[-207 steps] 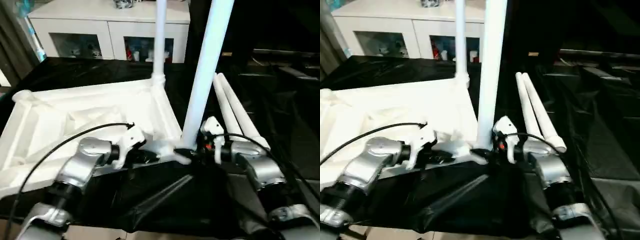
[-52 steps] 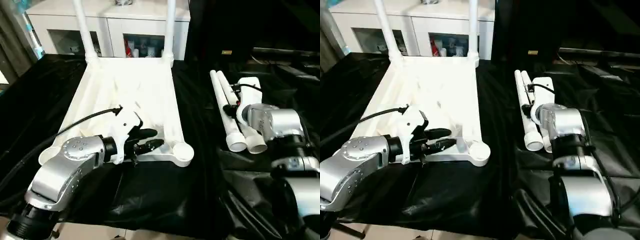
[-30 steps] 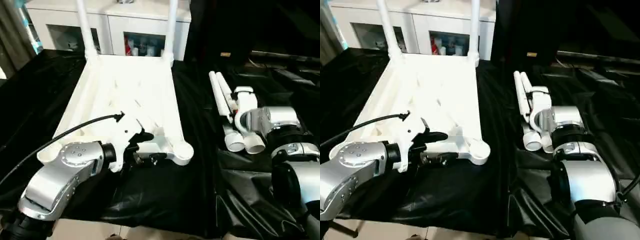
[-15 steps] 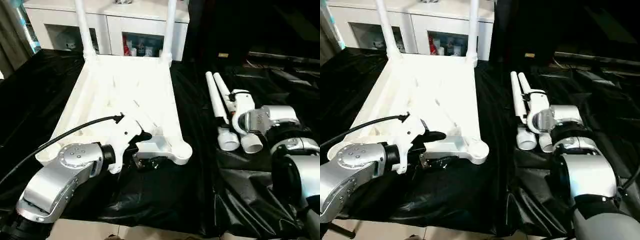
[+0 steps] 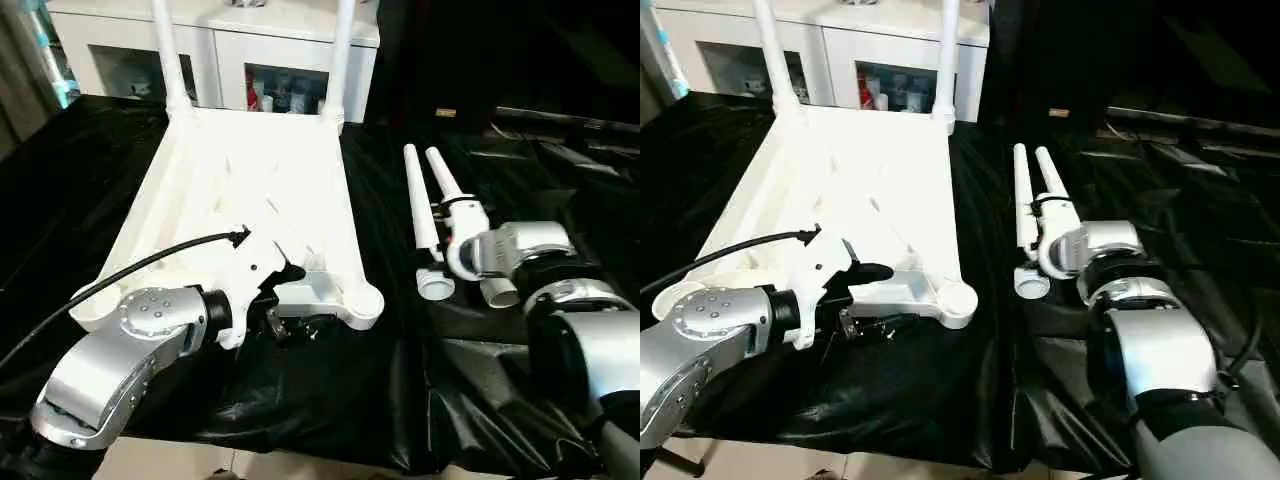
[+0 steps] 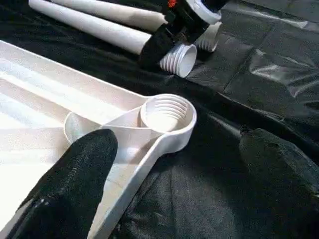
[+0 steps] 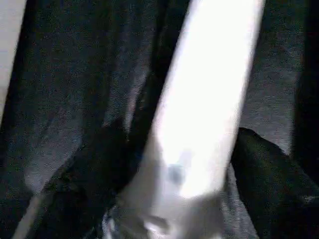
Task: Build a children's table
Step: Pick table leg
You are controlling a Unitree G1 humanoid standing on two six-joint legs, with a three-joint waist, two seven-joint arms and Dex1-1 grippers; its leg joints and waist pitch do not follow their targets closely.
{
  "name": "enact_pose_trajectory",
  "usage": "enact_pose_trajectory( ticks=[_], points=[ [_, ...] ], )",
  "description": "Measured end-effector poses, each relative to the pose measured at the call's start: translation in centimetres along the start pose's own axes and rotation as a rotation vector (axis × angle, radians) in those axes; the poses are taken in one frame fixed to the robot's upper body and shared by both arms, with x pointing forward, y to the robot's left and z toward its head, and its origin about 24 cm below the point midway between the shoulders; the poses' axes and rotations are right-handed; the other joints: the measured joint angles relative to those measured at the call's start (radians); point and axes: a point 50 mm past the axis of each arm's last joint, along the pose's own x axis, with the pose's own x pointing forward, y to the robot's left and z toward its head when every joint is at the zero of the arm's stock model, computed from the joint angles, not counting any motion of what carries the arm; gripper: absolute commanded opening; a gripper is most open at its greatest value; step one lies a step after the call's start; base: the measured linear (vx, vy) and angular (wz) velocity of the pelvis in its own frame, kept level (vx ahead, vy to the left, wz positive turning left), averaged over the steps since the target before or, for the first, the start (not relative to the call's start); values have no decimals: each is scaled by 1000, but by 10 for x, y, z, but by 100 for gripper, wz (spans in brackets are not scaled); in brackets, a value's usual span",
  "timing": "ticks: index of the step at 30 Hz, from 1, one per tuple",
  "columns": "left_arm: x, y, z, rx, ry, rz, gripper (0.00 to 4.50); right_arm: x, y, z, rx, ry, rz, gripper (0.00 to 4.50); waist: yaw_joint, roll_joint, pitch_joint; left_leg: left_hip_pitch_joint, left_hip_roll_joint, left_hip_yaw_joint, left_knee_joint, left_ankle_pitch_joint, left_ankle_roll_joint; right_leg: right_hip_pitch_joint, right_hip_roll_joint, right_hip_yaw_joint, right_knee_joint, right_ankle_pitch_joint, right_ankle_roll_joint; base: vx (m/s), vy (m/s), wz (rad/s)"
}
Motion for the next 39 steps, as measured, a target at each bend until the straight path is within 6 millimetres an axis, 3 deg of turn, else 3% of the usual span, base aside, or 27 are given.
enact_pose_trajectory(
  ticks=[9, 18, 23, 32, 35, 39],
  points=[
    [0, 0, -2, -5, 6, 7, 450, 2, -1, -3, -5, 8, -8, 253, 2, -7, -1, 0, 0, 0, 0, 0, 0, 0, 0, 0, 0, 0, 0, 0, 0, 0],
    [3, 5, 4, 3, -35, 51, 450, 2, -3, -1, 24, -26, -20, 199, 5, -6, 0, 0, 0, -1, 1, 0, -1, 0, 0, 0, 1, 1, -1, 0, 0, 0],
    [4, 20, 21, 7, -132, 130, 450, 1, 1, 5, 83, -109, 80, 195, 7, 7, 1, 0, 0, -4, 3, 0, -1, 1, 0, -1, 1, 2, -3, 0, 0, 0],
    [19, 29, 30, -52, -210, 144, 450, 0, -15, -10, 153, -188, 172, 195, 10, 26, -2, 1, 0, -4, 3, 1, -1, 3, 0, -2, 1, 2, -3, 0, 0, 0],
    [25, 30, 32, -69, -234, 147, 450, -3, -16, -7, 178, -305, 269, 195, 10, 28, 0, 0, 0, -4, 4, 1, 0, 3, 0, -1, 1, 3, -4, 0, 0, 0],
    [43, 32, 49, -168, -331, 162, 450, -30, -3, 13, 183, -592, 578, 194, 10, 28, 0, -1, 0, -4, 4, 1, 1, 2, 0, -2, 1, 3, -4, 0, 0, 0]
  ],
)
